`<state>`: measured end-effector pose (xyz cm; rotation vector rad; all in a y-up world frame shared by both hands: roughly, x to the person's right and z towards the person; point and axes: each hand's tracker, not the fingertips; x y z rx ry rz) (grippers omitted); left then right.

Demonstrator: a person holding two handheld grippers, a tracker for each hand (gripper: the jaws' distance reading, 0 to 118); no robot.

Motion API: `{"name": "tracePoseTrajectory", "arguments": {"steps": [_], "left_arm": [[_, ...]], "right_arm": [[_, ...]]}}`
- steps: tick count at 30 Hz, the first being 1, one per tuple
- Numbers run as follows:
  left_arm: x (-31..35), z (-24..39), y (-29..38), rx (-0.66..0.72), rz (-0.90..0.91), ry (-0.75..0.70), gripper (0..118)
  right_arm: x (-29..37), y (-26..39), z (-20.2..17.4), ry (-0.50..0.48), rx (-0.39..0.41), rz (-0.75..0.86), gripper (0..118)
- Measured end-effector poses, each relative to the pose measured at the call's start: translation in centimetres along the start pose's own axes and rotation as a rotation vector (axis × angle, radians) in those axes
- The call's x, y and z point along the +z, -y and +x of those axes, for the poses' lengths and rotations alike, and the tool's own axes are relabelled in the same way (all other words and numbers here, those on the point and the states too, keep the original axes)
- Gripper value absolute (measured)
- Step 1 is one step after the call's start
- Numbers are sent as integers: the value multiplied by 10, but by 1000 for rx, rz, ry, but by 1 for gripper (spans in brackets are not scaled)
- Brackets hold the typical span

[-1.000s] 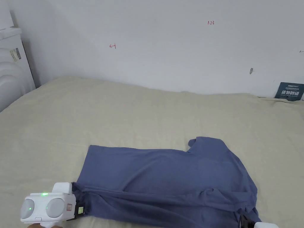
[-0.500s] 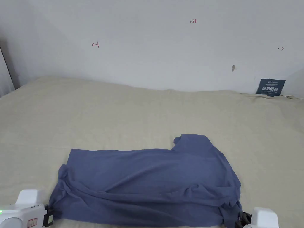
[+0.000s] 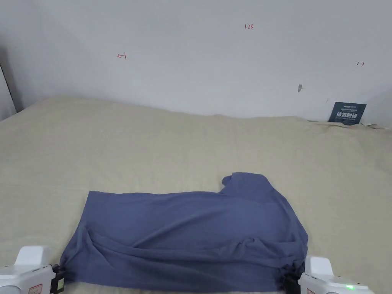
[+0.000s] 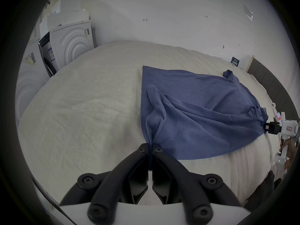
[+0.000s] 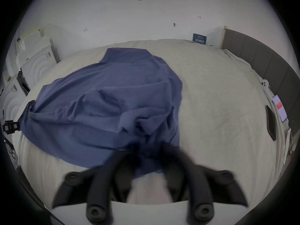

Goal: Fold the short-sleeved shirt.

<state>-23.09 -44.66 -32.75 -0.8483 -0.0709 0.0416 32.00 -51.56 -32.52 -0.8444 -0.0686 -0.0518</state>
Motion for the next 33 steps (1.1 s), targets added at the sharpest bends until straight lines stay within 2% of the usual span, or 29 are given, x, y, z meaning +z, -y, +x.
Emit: {"name": "tracePoseTrajectory", "arguments": {"steps": [1, 2, 7, 12, 21, 27, 32, 33], "left_arm": [[0, 0, 0, -2, 2, 1, 0], [-1, -1, 0, 1, 2, 0, 0], [5, -7, -2, 24, 24, 22, 0], [18, -13, -8, 28, 56, 43, 0], [57, -31, 1, 84, 94, 69, 0], [76, -41, 49, 94, 51, 73, 0], [68, -48, 85, 83, -37, 53, 0], [64, -48, 89, 79, -56, 50, 0]], "right_arm": [[1, -1, 0, -40, -8, 6, 7], [2, -2, 0, 0, -2, 4, 7], [18, -4, 1, 9, 27, 36, 6], [57, -12, -2, 28, 36, 133, 5], [126, -8, -2, 48, 55, 175, 5], [153, 36, -12, 77, 62, 97, 5], [150, 86, -23, 109, 98, 1, 5], [147, 94, -25, 117, 82, 1, 5]]}}
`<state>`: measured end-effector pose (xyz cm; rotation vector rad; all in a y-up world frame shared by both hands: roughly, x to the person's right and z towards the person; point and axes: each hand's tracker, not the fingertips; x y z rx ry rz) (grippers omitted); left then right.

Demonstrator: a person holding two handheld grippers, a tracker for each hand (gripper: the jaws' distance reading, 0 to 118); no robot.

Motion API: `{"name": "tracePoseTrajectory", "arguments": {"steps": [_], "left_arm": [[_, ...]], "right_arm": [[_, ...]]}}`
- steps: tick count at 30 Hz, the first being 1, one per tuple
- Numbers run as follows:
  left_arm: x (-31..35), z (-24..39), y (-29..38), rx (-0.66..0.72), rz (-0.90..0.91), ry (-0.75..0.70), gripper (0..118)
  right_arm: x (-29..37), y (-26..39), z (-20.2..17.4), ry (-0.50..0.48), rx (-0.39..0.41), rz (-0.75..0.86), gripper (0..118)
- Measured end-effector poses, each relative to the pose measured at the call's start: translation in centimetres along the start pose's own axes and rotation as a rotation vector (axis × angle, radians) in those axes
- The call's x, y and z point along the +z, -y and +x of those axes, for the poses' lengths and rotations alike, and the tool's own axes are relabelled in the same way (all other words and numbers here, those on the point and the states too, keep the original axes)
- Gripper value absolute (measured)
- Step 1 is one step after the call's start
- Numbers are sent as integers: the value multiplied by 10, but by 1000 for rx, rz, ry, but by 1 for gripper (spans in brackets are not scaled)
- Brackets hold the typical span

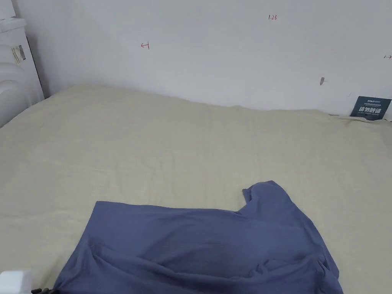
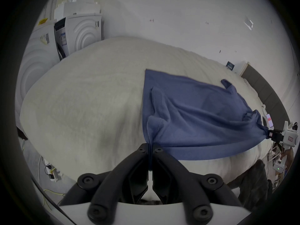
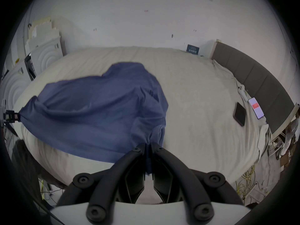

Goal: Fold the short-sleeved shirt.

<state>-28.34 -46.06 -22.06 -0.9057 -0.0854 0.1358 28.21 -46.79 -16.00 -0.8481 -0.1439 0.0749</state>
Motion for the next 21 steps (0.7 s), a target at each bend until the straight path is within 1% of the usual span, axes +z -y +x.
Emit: {"name": "tracePoseTrajectory", "arguments": {"steps": [2, 4, 7, 10, 13, 14, 16, 17, 19, 20, 21], "left_arm": [[-7, 6, 4, -16, -37, -22, 0], [-18, 10, 6, -70, -83, -47, 0], [-26, 19, 5, -125, -100, -75, 0], [-25, 19, 5, -121, -96, -76, 0], [-20, 15, 7, -99, -82, -63, 0], [-17, 15, 6, -93, -75, -54, 1], [-6, 15, 6, -91, -40, -27, 7], [2, 16, 5, -91, -21, -30, 17], [18, 19, 4, -103, 69, -48, 28], [26, 20, 1, -102, 111, -56, 33], [28, 18, 0, -98, 151, -54, 35]], "right_arm": [[-11, 12, -6, 13, 7, -30, 5], [-21, 17, -11, 31, 12, -40, 5], [-33, 21, -15, 47, 21, -53, 5], [-38, 22, -18, 53, 22, -54, 5], [-36, 22, -16, 49, 6, -46, 6], [-33, 21, -15, 46, 1, -42, 8], [-24, 18, -12, 33, -15, -34, 13], [-16, 15, -12, 41, -22, -17, 21], [0, 8, -11, 37, -47, 61, 38], [7, 3, -11, 34, -53, 94, 43], [12, -1, -12, 28, -56, 123, 43]]}}
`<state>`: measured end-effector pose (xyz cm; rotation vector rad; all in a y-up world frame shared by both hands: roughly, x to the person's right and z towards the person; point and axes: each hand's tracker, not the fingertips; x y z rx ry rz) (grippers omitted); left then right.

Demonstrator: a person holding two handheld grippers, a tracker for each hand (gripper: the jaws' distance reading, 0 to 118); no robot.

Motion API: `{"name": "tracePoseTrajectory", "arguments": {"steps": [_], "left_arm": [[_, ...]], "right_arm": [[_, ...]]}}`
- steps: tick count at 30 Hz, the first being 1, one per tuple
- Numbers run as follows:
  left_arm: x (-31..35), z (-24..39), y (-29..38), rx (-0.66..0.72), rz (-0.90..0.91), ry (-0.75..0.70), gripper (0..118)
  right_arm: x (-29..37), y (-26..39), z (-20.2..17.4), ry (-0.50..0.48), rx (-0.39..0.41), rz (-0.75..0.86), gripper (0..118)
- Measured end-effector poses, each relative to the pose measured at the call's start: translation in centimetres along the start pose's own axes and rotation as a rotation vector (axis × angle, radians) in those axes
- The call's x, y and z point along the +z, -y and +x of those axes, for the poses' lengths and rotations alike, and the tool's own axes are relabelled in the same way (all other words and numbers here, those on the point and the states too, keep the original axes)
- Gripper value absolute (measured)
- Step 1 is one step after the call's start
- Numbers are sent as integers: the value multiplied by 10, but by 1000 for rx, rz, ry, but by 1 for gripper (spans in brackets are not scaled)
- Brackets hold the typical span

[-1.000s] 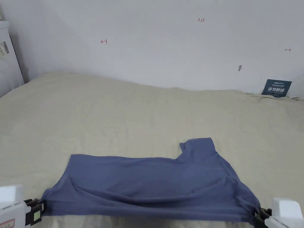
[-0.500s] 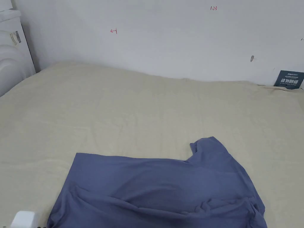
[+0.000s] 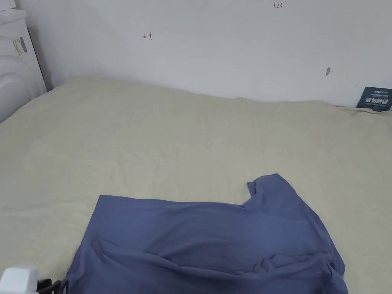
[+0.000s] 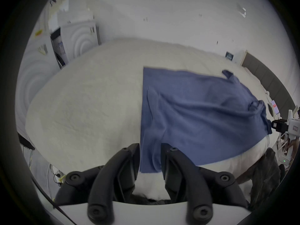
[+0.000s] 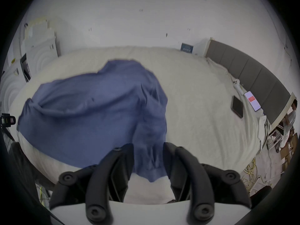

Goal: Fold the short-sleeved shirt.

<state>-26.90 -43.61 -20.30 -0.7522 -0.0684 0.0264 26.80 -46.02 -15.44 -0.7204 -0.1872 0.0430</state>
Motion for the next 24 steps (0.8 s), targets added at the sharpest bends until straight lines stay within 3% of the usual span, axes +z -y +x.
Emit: {"name": "tracePoseTrajectory", "arguments": {"steps": [6, 7, 8, 10, 17, 24], "left_arm": [[3, 14, -25, -3, 188, 0, 29], [3, 19, -30, -11, 211, 17, 26], [-1, 23, -32, -10, 226, 12, 16], [-3, 31, -38, -13, 256, 21, 0], [-21, 49, -49, 18, 266, 76, 0], [-77, 20, -94, 59, 190, 44, 0]], "right_arm": [[6, -31, -22, -50, 13, 190, 37], [6, -36, -27, -60, 5, 211, 27], [5, -39, -31, -80, -15, 240, 8], [2, -46, -38, -100, -17, 257, 1], [-5, -58, -65, -115, -7, 281, 1], [-22, -69, -76, -122, -11, 256, 1]]}}
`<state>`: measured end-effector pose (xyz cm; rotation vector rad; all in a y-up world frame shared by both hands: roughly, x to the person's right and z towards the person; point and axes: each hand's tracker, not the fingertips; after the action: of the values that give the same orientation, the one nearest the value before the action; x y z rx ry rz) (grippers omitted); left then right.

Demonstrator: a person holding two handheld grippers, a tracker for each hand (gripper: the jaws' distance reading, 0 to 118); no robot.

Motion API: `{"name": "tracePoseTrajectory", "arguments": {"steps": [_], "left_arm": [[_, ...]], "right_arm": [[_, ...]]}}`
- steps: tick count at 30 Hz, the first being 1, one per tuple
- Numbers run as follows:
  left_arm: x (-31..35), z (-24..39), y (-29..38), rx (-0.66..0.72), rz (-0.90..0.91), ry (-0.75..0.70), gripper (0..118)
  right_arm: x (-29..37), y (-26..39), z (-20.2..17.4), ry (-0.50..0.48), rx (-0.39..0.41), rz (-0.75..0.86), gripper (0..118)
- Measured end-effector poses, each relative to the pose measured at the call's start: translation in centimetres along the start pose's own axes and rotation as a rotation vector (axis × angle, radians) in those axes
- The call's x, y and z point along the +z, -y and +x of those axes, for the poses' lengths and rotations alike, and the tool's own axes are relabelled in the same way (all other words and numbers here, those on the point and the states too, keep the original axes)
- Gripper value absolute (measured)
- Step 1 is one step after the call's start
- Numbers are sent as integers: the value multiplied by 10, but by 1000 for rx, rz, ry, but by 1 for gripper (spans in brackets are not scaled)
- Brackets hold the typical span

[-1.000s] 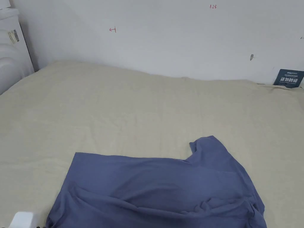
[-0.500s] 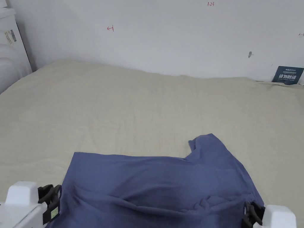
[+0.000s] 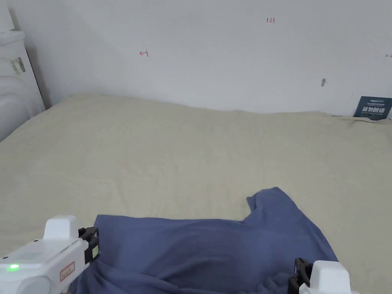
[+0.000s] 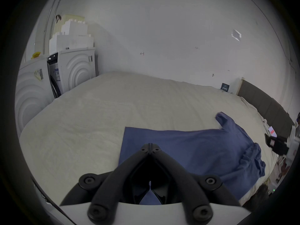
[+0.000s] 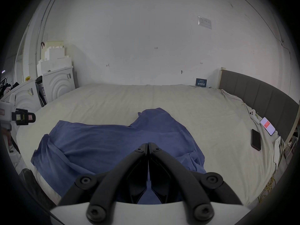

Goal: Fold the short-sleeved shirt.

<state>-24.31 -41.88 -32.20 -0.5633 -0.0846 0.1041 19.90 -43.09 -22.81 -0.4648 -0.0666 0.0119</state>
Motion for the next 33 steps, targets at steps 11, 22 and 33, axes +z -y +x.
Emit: {"name": "tracePoseTrajectory", "arguments": {"steps": [11, 22, 33], "left_arm": [[-112, -38, -53, 45, -264, 31, 0], [-168, -28, -45, -51, -460, -29, 46], [-163, 8, -43, -229, -435, -69, 0]], "right_arm": [[-30, -6, -3, -15, 7, -47, 1], [-48, 0, 7, 2, 32, -100, 1], [-56, 13, 8, 1, 17, -140, 1]]}}
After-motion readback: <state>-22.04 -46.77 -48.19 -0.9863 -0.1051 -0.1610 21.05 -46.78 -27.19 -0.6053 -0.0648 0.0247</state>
